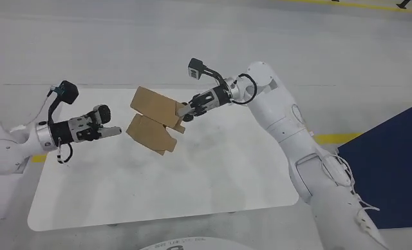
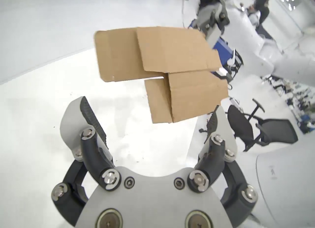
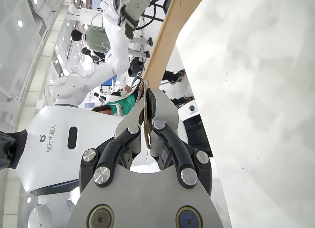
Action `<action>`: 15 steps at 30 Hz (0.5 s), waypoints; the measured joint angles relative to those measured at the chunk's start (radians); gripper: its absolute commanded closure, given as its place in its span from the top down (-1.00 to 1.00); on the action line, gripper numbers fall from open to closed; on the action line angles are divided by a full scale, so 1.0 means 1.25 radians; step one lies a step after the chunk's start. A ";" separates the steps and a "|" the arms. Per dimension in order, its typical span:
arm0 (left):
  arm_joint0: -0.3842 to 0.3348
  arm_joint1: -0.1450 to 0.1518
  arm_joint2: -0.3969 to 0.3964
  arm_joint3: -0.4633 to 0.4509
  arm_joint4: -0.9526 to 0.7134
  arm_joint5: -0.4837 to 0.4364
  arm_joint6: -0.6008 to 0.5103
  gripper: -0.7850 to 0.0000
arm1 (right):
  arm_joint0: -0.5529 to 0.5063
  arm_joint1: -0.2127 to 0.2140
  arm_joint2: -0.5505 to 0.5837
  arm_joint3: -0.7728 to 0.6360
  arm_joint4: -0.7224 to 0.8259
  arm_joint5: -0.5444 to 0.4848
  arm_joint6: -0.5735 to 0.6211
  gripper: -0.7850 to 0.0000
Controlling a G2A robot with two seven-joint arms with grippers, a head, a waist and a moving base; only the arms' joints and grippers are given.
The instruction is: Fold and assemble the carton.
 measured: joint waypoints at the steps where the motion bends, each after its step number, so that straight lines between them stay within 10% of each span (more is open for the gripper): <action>1: 0.007 0.003 0.000 -0.010 -0.001 -0.021 -0.017 1.00 | 0.004 0.002 -0.009 0.000 0.009 0.001 0.000 -1.00; 15: 0.105 0.080 -0.079 -0.170 -0.213 -0.063 -0.019 1.00 | -0.013 -0.001 -0.024 -0.042 -0.005 0.031 -0.010 -1.00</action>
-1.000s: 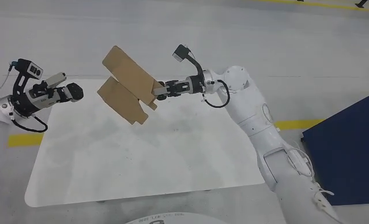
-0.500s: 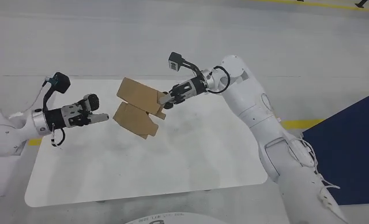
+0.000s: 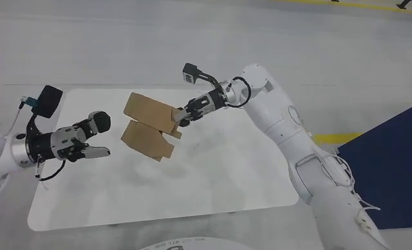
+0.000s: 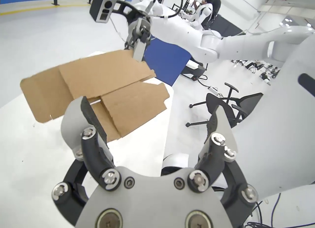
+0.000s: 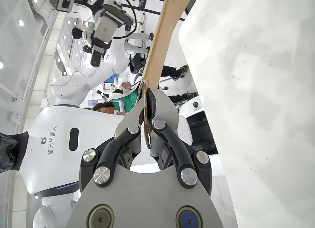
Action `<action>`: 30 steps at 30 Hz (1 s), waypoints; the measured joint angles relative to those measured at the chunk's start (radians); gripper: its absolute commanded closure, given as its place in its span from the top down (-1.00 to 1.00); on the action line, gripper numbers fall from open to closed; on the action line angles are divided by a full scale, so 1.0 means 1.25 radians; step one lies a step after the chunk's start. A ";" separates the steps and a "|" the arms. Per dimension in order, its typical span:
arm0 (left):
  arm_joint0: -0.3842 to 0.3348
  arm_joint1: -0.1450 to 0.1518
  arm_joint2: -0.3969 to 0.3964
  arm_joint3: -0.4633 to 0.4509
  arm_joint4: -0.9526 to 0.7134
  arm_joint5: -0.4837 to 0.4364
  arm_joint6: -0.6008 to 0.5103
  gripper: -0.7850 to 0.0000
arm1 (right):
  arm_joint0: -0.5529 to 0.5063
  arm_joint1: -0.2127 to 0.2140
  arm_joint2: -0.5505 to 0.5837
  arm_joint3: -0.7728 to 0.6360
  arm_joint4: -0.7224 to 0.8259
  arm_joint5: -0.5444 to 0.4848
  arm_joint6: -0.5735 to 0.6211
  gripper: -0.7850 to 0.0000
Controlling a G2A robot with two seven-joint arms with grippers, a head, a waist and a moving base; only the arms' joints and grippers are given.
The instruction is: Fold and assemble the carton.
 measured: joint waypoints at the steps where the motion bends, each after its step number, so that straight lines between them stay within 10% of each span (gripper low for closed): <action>1: 0.001 0.008 0.006 -0.005 0.003 0.003 -0.003 1.00 | -0.001 -0.001 -0.005 -0.007 0.005 0.006 0.008 -1.00; 30: -0.253 0.092 0.384 0.177 -0.118 -0.035 0.034 1.00 | 0.069 0.019 -0.154 0.004 0.202 0.007 0.010 -1.00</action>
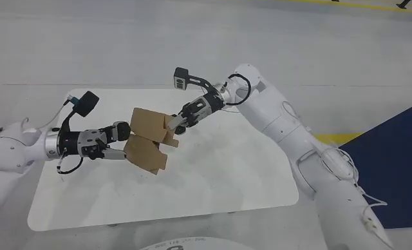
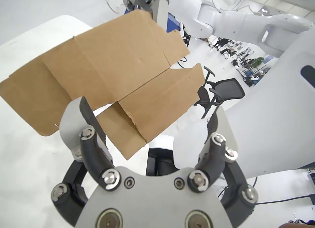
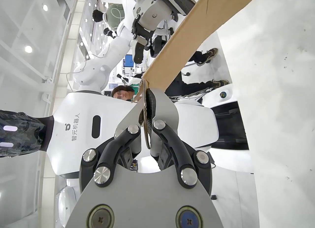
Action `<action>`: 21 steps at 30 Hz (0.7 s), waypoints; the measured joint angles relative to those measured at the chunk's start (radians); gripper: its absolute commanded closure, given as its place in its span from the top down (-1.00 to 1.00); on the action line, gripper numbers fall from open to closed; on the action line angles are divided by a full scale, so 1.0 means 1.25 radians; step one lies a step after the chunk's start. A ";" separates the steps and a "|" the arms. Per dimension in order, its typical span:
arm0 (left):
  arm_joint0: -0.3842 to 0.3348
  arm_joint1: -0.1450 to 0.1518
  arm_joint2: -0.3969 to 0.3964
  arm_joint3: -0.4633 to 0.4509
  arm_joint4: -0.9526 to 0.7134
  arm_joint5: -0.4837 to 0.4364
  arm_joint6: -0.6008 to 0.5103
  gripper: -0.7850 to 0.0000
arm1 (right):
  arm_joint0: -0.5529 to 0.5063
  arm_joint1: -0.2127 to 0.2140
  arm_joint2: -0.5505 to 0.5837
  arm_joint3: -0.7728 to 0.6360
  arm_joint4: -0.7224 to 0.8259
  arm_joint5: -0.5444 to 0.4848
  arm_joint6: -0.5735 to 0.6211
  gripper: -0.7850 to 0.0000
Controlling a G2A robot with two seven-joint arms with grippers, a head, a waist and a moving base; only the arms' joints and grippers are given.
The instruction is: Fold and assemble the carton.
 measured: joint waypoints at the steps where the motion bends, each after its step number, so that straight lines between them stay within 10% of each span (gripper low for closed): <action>1: -0.007 0.003 0.008 0.004 -0.014 -0.007 0.007 1.00 | 0.003 0.001 -0.004 0.002 0.001 -0.001 0.000 -1.00; 21: -0.123 -0.025 0.103 0.144 -0.240 0.105 -0.104 1.00 | 0.027 0.024 -0.064 -0.019 0.041 -0.048 0.000 -1.00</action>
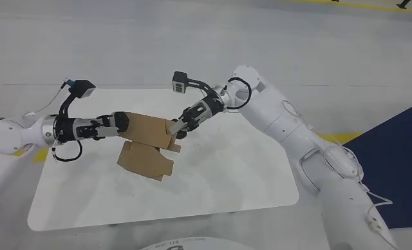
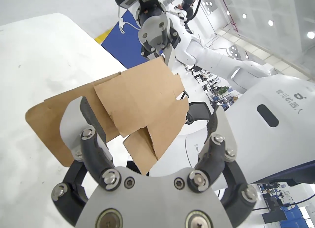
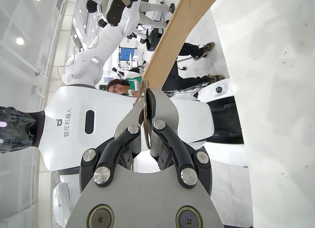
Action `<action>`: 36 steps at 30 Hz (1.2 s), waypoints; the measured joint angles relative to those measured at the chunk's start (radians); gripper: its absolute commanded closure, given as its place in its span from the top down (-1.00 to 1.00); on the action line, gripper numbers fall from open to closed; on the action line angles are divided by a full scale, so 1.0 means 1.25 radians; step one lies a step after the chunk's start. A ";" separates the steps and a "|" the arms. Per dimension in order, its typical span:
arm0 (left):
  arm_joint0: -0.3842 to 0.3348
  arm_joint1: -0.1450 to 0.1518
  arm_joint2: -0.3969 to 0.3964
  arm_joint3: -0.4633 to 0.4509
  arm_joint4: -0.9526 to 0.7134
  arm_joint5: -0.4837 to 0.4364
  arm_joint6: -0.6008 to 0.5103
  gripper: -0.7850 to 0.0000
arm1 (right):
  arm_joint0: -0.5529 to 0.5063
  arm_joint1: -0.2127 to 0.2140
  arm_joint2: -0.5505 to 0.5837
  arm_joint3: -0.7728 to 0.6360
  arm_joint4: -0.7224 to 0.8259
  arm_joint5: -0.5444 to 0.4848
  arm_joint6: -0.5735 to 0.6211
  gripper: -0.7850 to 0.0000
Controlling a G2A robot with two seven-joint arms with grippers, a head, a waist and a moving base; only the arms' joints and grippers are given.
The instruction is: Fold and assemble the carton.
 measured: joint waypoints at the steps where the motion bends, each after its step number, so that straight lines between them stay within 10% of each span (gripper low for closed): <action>1: -0.008 -0.004 0.008 0.010 -0.002 0.004 -0.004 1.00 | 0.001 0.002 -0.002 -0.001 0.005 -0.004 0.000 -1.00; 15: -0.055 -0.035 0.057 0.041 -0.102 0.055 -0.056 1.00 | 0.020 0.014 -0.031 0.004 0.020 -0.021 0.000 -1.00; 36: -0.008 -0.061 -0.075 0.046 -0.288 0.207 -0.207 1.00 | 0.036 -0.009 -0.037 0.047 -0.184 0.019 -0.096 -1.00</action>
